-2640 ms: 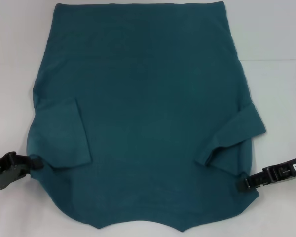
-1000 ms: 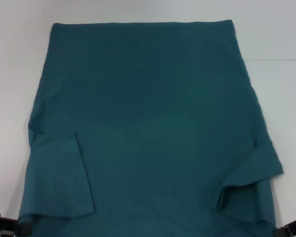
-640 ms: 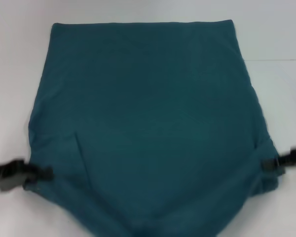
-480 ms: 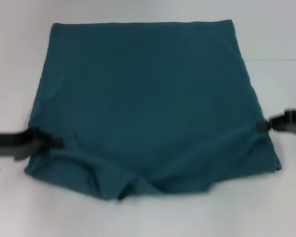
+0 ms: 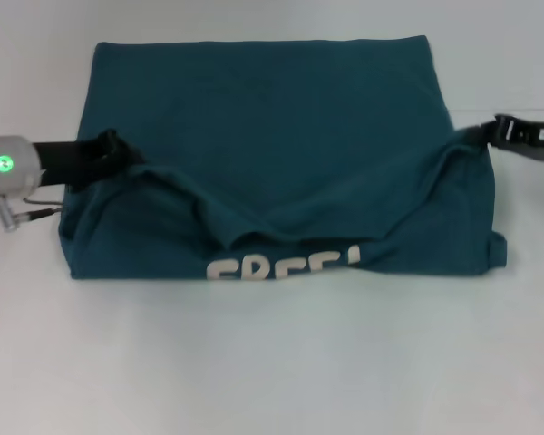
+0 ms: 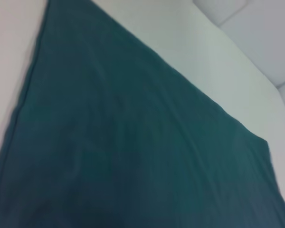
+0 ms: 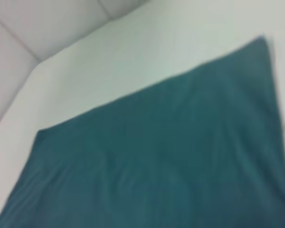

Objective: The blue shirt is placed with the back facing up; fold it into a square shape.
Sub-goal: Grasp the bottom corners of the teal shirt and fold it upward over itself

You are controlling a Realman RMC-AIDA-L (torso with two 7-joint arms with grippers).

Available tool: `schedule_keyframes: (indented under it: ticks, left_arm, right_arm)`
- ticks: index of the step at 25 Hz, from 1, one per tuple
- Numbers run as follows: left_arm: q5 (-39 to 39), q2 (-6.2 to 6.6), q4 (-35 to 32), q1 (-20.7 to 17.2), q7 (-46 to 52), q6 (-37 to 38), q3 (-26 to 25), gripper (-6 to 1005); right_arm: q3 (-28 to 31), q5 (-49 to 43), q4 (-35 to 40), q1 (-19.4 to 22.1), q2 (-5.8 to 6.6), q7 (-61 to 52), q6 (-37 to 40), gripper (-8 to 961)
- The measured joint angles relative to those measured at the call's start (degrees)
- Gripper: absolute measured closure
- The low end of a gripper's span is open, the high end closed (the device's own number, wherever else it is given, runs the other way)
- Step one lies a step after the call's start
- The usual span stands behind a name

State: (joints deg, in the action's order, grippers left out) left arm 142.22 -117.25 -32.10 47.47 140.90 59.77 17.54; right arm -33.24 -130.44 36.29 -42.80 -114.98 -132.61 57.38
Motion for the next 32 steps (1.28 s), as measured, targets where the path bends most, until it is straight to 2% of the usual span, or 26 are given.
schedule_keyframes:
  ticks: [6, 13, 18, 24, 32]
  left_arm:
    - [-0.9, -2.0, 1.4, 2.5, -0.1, -11.4, 4.5, 963]
    - [-1.9, -2.8, 1.9, 4.8, -0.1, -21.6, 10.4, 962]
    - [-1.9, -2.8, 1.7, 5.7, 0.0, -25.4, 12.5, 961]
    - [-1.9, -2.01, 1.5, 6.8, -0.1, -28.2, 16.7, 961]
    - [-1.9, -1.86, 1.5, 7.5, -0.1, -32.0, 21.8, 960]
  right_arm:
    - [-6.1, 0.0, 0.0, -3.0, -1.64, 0.3, -12.9, 933]
    - [-14.3, 0.1, -0.9, -5.2, -2.66, 0.4, -25.1, 933]
    - [-17.0, -0.2, -3.2, -7.3, -2.7, 0.5, -28.1, 933]
    - [-17.2, -0.2, -3.6, -7.9, -2.87, 1.1, -30.0, 933]
    - [-17.8, -0.4, -4.5, -9.0, -2.69, 1.1, -31.3, 933]
